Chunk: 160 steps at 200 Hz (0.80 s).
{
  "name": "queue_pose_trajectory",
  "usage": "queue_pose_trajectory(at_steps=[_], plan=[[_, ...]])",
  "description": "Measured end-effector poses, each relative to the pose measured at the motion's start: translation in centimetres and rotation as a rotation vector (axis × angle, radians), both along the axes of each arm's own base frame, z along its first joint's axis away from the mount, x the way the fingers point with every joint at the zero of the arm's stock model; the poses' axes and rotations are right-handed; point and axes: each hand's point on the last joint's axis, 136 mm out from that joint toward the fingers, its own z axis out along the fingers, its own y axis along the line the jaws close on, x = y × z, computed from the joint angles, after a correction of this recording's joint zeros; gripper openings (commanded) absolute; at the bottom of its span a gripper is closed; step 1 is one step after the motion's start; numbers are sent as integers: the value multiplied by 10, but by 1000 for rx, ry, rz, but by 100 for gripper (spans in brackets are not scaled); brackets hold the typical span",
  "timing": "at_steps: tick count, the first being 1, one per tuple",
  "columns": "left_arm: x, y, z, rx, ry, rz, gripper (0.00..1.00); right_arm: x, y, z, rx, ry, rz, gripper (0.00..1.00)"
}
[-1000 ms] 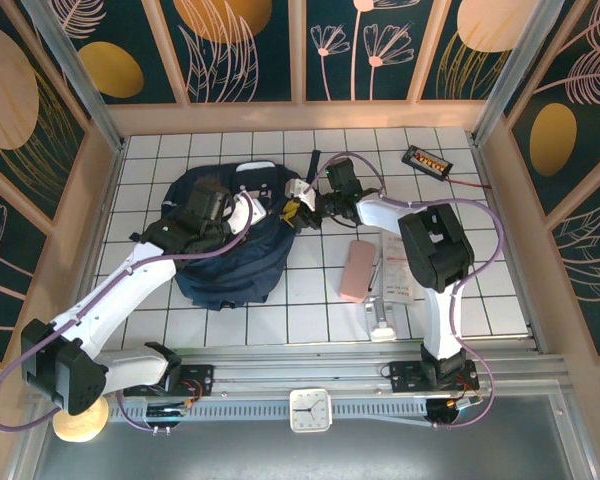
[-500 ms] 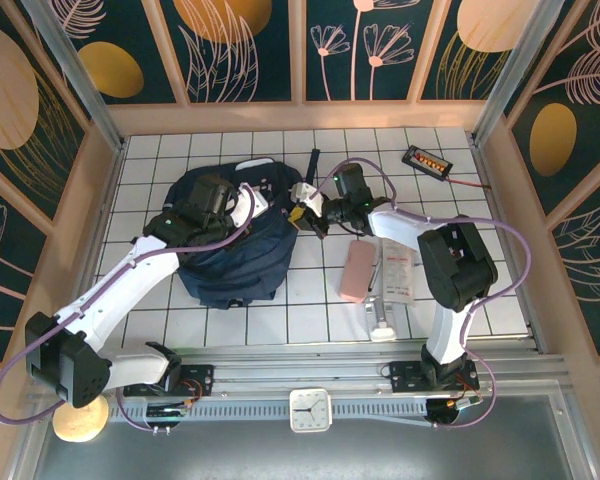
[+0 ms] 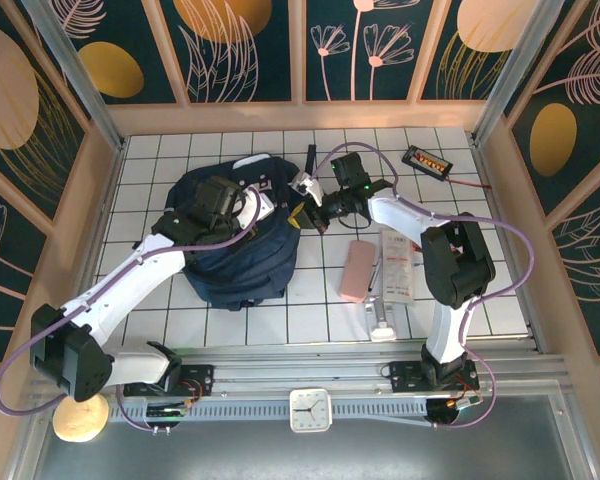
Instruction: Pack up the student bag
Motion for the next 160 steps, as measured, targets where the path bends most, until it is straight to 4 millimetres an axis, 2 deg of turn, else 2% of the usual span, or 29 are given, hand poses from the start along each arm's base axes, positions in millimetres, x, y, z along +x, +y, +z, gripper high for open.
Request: queue_pose_trajectory(at_steps=[26,50,91,92,101,123,131,160], plan=[[0,-11,-4,-18,7,-1,0,-21,1,4,29,161,32,0],[-1,-17,-5,-37,10,7,0,-29,4,7,69,304,18,0],[-2,-20,-11,-58,22,26,0,-45,4,-14,103,511,-36,0],[-2,-20,-11,-58,23,26,0,-46,3,-15,104,514,-38,1],[-4,-19,-14,-57,29,27,0,-48,1,-18,109,532,-60,30],[-7,-19,-15,-69,29,25,0,-43,-13,-14,116,549,-172,66],[-8,-19,-13,-76,21,27,0,-33,-20,-8,127,532,-214,70],[-12,-15,-4,-96,-3,26,0,20,-42,22,181,411,-333,70]])
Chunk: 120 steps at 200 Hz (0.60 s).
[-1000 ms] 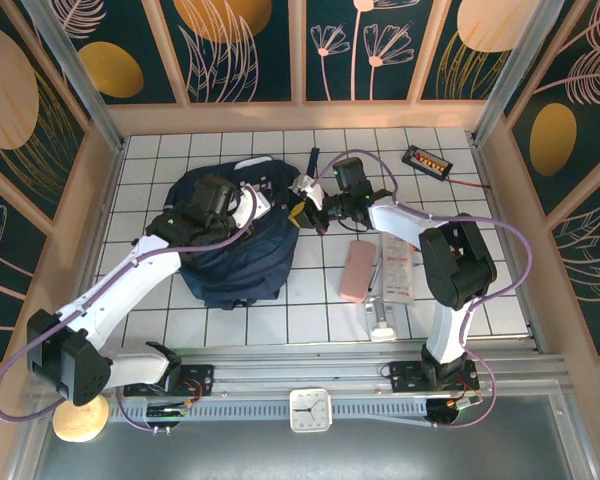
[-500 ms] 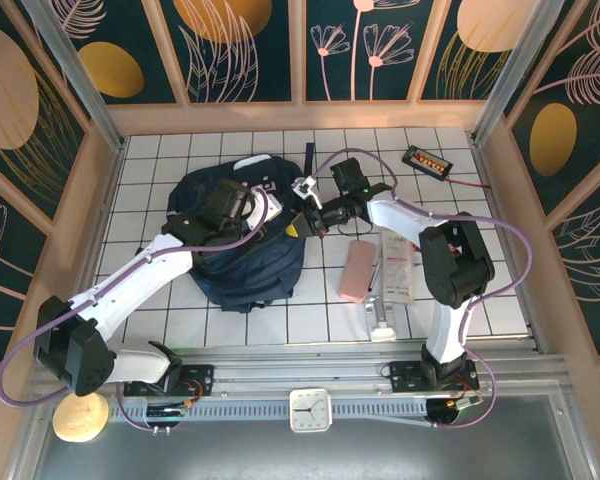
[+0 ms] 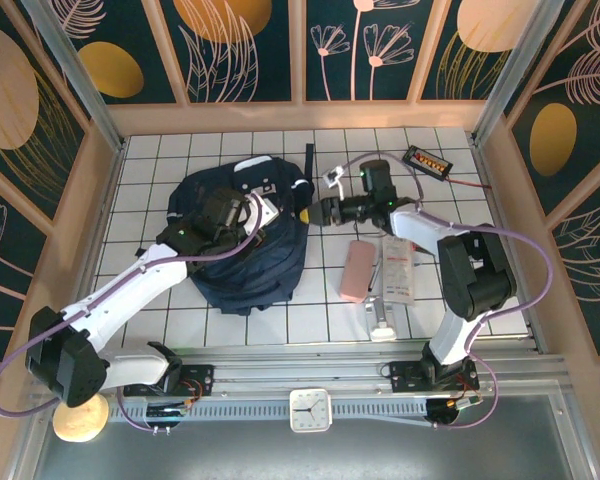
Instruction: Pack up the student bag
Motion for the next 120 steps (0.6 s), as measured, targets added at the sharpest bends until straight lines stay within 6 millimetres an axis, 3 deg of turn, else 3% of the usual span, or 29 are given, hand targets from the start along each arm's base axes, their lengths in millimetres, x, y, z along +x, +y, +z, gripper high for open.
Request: queue_pose_trajectory(at_steps=[30,65,89,120], plan=[[-1,0,2,-7,-2,-4,0,35,5,18,-21,-153,11,70],[-1,0,2,-6,-2,-4,0,50,19,-3,-51,-188,89,66],[-1,0,2,-6,-2,-4,0,38,23,-27,-73,-180,163,66],[-2,0,1,-2,3,-4,0,11,33,-40,-64,-265,283,68]])
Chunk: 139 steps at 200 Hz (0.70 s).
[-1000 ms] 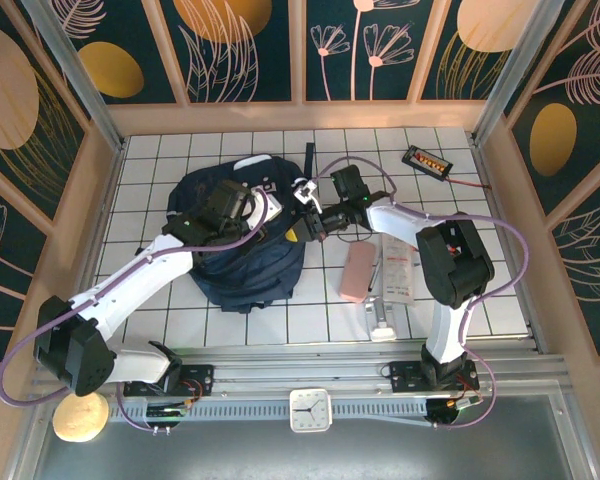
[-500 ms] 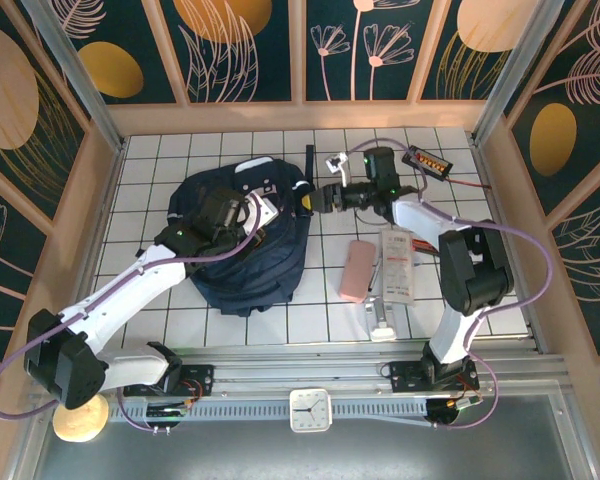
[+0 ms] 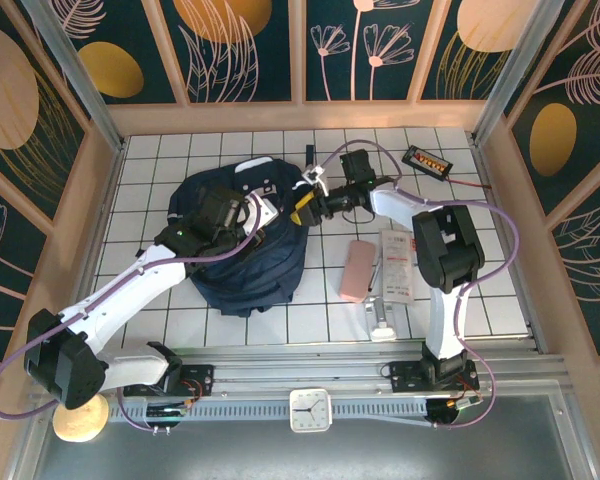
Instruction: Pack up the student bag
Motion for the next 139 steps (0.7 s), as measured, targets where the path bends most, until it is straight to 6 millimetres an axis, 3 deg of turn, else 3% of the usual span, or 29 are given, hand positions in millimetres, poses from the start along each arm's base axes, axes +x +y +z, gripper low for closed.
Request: queue_pose_trajectory(at_steps=[22,55,124,139], plan=[[-1,1,-1,4,6,0,0,-15,4,-13,3,-40,55,68],[-2,1,-3,9,11,-1,0,-18,6,-17,10,-111,82,63],[-2,2,-3,11,13,0,0,-15,12,-14,-1,-231,55,41],[-3,2,-3,13,13,-2,0,-13,12,-14,-5,-244,43,30]])
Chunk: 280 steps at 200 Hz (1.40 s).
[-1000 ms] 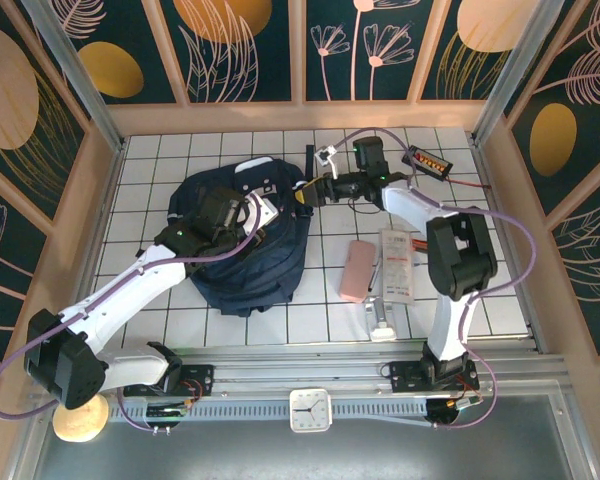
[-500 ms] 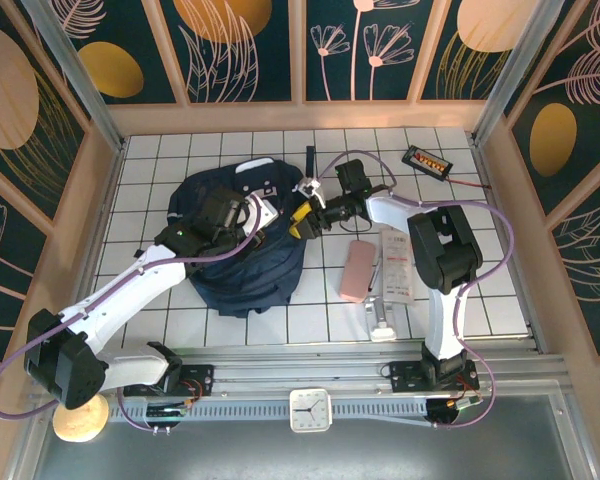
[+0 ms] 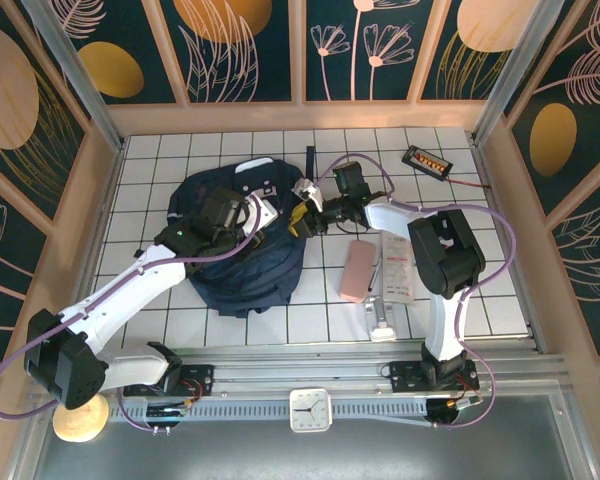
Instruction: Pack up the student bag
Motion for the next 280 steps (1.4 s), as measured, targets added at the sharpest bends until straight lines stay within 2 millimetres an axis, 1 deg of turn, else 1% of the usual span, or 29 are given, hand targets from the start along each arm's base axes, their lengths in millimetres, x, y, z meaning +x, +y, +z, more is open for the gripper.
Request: queue_pose_trajectory(at_steps=[11,15,22,25,80,114,139,169,187,205,237,261,280], plan=[[0,0,0,0,0,0,0,2,1,1,3,-16,-3,21],[0,0,1,0,-2,0,0,3,0,1,2,-17,-7,16],[-1,1,2,-1,-4,1,0,4,1,1,4,-25,-7,3],[-1,1,2,-2,-4,1,0,4,1,2,7,-27,-7,0],[0,2,4,-1,-12,5,0,5,2,4,6,-39,-14,0],[2,6,2,15,-12,33,0,0,-5,10,-43,-43,-48,0],[6,4,2,13,2,66,0,-15,-7,16,-91,-21,-44,0],[13,0,1,-12,31,111,0,-43,-1,12,-135,48,1,0],[15,-4,-4,-32,65,132,0,-55,1,7,-170,107,0,0],[18,-9,-7,-49,104,155,0,-60,1,6,-186,185,-30,0],[24,-22,-9,-57,128,177,0,-56,2,9,-190,377,-155,0],[29,-24,-10,-48,131,204,0,-56,4,9,-160,583,-262,0],[31,-23,-12,-33,134,216,0,-58,5,10,-139,713,-318,0]])
